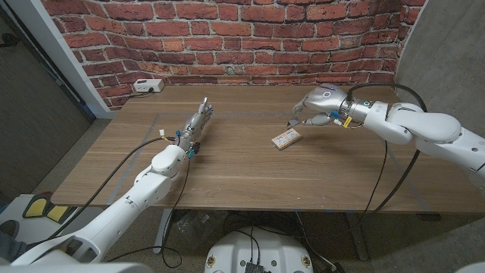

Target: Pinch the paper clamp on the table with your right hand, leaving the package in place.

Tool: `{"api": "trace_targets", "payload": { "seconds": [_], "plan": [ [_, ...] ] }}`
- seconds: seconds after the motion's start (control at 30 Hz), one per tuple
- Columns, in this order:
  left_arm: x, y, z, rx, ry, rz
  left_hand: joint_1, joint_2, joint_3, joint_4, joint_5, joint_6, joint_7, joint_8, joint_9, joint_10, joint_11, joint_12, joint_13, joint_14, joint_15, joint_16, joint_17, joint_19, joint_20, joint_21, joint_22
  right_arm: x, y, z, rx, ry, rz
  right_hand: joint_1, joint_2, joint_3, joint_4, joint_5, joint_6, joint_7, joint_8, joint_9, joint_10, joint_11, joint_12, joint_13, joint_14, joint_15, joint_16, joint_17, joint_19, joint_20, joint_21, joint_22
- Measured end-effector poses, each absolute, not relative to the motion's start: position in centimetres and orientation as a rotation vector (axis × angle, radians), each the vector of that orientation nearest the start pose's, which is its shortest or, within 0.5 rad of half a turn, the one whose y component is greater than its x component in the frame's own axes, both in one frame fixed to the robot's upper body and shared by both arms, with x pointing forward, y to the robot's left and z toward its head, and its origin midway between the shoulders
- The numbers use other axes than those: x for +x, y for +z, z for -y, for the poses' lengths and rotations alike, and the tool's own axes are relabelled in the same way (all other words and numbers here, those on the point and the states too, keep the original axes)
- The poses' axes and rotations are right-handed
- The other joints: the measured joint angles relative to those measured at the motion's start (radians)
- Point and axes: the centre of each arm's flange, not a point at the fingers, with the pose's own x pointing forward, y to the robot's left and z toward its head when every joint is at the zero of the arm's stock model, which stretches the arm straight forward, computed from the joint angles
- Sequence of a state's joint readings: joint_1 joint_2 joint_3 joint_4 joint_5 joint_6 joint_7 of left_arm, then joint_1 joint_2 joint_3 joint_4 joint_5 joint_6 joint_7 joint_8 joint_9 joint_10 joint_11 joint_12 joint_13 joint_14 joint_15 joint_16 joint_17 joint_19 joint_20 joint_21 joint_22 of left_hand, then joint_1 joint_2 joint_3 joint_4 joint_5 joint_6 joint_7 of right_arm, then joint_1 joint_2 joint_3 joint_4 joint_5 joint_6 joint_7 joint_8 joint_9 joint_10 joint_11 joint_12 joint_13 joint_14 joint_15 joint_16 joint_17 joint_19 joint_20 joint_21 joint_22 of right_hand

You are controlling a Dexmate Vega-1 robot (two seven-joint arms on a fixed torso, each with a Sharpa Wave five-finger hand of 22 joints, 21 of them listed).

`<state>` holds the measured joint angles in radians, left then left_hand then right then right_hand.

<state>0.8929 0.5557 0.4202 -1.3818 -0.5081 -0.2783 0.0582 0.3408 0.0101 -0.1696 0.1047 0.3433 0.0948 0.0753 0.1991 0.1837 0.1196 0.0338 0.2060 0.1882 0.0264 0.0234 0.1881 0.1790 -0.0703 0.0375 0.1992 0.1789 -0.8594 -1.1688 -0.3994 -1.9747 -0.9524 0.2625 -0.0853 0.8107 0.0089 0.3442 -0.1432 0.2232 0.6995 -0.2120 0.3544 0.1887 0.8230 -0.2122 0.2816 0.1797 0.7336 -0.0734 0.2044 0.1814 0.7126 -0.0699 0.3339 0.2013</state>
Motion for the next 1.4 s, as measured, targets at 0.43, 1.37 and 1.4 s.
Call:
{"api": "trace_targets", "payload": {
  "seconds": [0.43,1.37,1.4],
  "plan": [
    [63.97,-4.86,-27.04,0.120,-0.191,0.580,0.000,0.000,-0.003,0.003,0.000,0.000,0.000,0.000,0.000,-0.005,-0.005,0.000,0.000,-0.006,-0.006,0.000,0.000,-0.011,0.000,0.000,0.000,49.66,6.61,24.52,-2.083,0.019,1.149,0.021,0.024,0.015,-0.004,-0.024,0.042,0.032,0.013,-0.001,0.126,0.000,0.000,0.000,0.114,-0.031,0.000,-0.005,0.018,-0.003,0.018,0.001],
    [63.84,-5.32,-26.89,0.113,-0.193,0.574,0.004,0.004,-0.011,0.006,0.000,0.000,0.000,0.000,0.000,-0.005,-0.005,0.000,0.000,-0.006,-0.006,0.000,0.000,-0.011,0.000,0.000,0.000,49.31,6.50,24.43,-2.062,0.012,1.175,0.048,0.047,0.025,-0.014,-0.035,0.042,0.032,0.031,0.005,0.264,0.000,0.000,0.005,0.187,-0.053,-0.005,-0.005,0.027,-0.005,0.025,0.001],
    [63.84,-5.32,-26.89,0.113,-0.193,0.574,0.004,0.004,-0.011,0.006,0.000,0.000,0.000,0.000,0.000,-0.005,-0.005,0.000,0.000,-0.005,-0.006,0.000,0.000,-0.011,0.000,0.000,0.000,49.29,6.53,24.42,-2.062,0.011,1.175,0.048,0.047,0.027,-0.016,-0.035,0.042,0.032,0.031,0.005,0.271,0.002,0.000,0.005,0.191,-0.055,-0.005,-0.005,0.027,-0.005,0.025,0.001]
  ]
}}
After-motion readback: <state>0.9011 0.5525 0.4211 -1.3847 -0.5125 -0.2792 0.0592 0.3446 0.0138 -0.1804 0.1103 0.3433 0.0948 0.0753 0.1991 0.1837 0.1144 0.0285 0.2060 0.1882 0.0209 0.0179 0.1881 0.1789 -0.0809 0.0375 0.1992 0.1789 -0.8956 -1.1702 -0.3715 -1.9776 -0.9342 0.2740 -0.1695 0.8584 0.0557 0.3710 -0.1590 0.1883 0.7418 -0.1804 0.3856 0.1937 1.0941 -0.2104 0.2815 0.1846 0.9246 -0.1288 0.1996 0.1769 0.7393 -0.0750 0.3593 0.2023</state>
